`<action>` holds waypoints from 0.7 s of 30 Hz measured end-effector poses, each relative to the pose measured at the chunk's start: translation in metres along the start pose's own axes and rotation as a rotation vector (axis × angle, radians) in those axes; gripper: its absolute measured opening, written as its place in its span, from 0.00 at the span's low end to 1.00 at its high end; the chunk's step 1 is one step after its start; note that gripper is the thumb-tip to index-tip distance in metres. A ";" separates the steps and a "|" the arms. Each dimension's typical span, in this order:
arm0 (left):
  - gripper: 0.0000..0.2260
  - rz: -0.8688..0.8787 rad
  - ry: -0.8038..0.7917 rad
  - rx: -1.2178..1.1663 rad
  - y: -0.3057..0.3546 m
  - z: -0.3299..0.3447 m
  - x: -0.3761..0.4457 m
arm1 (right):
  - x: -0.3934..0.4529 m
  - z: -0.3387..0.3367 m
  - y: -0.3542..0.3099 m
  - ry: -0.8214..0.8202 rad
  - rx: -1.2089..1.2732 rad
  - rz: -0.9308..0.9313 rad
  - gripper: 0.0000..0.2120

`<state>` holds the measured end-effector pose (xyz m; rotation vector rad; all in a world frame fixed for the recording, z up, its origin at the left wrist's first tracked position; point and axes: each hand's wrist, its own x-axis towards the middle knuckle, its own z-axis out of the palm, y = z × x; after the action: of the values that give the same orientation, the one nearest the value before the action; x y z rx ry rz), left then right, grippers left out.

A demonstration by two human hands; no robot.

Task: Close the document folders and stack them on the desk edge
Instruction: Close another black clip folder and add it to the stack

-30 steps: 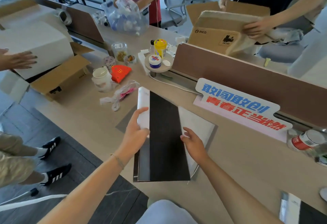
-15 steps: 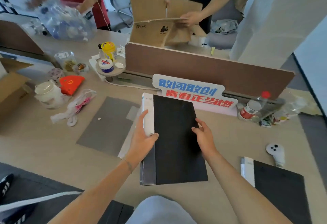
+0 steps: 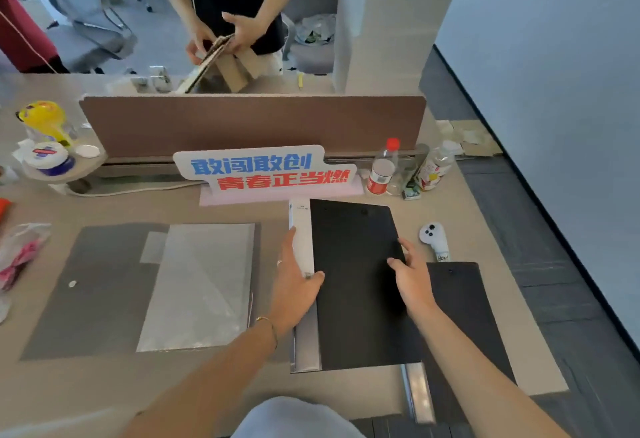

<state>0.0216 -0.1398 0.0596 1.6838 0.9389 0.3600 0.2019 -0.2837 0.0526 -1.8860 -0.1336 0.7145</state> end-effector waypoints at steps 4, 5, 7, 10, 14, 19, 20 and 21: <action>0.38 -0.072 -0.136 -0.030 0.006 0.042 0.001 | 0.004 -0.047 0.023 0.121 0.041 0.037 0.27; 0.37 -0.087 -0.163 -0.049 0.007 0.052 0.001 | 0.005 -0.058 0.028 0.149 0.057 0.046 0.27; 0.36 -0.107 -0.209 -0.062 0.008 0.073 0.000 | 0.007 -0.080 0.042 0.192 0.059 0.072 0.26; 0.38 -0.151 -0.273 -0.027 0.008 0.103 -0.005 | 0.009 -0.109 0.060 0.243 0.043 0.105 0.26; 0.40 -0.222 -0.335 -0.030 0.005 0.142 -0.016 | 0.012 -0.142 0.081 0.292 -0.008 0.117 0.26; 0.43 -0.248 -0.384 0.014 0.000 0.185 -0.028 | 0.013 -0.175 0.108 0.312 -0.083 0.130 0.25; 0.43 -0.266 -0.388 0.028 -0.001 0.192 -0.030 | 0.014 -0.180 0.114 0.321 -0.099 0.146 0.25; 0.42 -0.281 -0.391 0.049 -0.001 0.198 -0.031 | 0.016 -0.185 0.119 0.326 -0.117 0.156 0.25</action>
<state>0.1321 -0.2962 -0.0003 1.5638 0.8767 -0.1771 0.2859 -0.4771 -0.0107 -2.1151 0.1838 0.5018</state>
